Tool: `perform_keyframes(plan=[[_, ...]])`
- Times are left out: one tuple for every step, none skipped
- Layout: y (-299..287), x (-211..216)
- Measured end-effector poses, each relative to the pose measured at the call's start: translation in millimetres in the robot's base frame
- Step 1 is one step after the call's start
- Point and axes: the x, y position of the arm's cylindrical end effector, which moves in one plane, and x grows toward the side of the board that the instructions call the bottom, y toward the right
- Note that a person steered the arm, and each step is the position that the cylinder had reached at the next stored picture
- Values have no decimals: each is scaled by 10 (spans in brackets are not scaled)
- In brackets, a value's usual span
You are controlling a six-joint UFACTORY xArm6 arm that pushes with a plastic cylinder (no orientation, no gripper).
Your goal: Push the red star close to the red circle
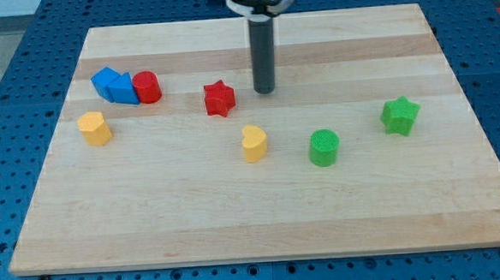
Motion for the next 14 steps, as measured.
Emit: perform_keyframes(plan=[[-175,361],[-568,422],[-903,331],[-1025,291],[-867,296],[-774,221],[-855,110],[-906,96],[-845,96],[-538,95],[-287,32],[-395,-108],[-752,-110],[-1086,-110]])
